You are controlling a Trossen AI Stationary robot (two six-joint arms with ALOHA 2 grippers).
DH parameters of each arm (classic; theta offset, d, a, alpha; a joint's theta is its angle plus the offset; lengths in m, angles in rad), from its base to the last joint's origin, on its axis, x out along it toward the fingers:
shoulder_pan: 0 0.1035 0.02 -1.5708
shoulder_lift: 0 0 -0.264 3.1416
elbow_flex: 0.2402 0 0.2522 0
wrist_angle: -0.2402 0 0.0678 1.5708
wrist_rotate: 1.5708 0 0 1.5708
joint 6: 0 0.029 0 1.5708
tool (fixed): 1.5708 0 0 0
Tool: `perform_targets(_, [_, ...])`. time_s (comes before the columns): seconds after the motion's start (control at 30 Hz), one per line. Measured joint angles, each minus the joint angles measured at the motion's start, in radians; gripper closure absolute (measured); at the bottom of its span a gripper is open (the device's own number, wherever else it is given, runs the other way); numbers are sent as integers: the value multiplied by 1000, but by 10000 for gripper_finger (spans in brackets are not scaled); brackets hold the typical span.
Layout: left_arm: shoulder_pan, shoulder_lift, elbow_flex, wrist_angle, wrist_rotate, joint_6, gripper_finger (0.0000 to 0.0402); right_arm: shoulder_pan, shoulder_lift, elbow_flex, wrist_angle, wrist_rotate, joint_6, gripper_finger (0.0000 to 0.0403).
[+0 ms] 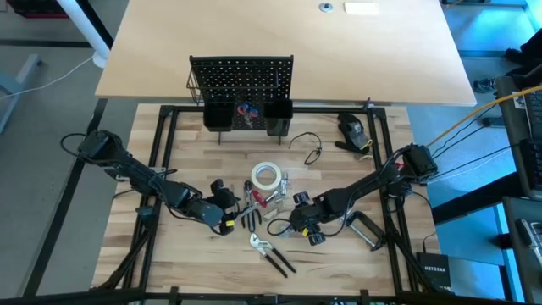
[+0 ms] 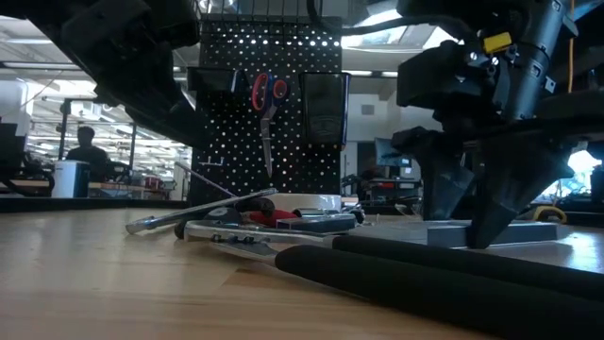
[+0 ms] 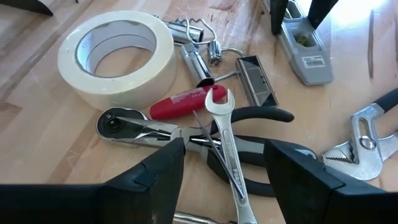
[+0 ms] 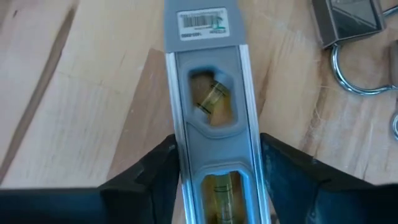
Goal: Hang tools onto peg board
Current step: Put the gray spirit level into the right black bin on the peg board
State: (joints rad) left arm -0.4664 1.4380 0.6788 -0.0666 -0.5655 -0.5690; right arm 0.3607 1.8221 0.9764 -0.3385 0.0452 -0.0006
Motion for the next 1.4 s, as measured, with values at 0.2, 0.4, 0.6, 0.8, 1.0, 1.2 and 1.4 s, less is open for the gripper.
perform_targets(0.2, [0,0,0,0,0,-7,192,0,-3,10,-12,14,-3,206])
perform_targets(0.4, [0,0,0,-1,-1,-7,192,0,6,92,-115,35,-5,219])
perform_targets(0.6, [-4,0,0,-1,-28,-23,192,-1,-18,173,-233,95,-6,219])
perform_targets(0.8, [-33,0,0,-2,-49,-23,192,0,-122,172,-244,164,0,219])
perform_targets(1.0, [-44,0,0,0,-71,-27,192,-2,-248,172,-258,261,8,219])
perform_targets(1.2, [-48,0,0,0,-72,-42,192,-1,-403,172,-262,376,-8,219])
perform_targets(1.4, [-65,0,0,1,-74,-48,192,-26,-573,152,-176,494,-75,219])
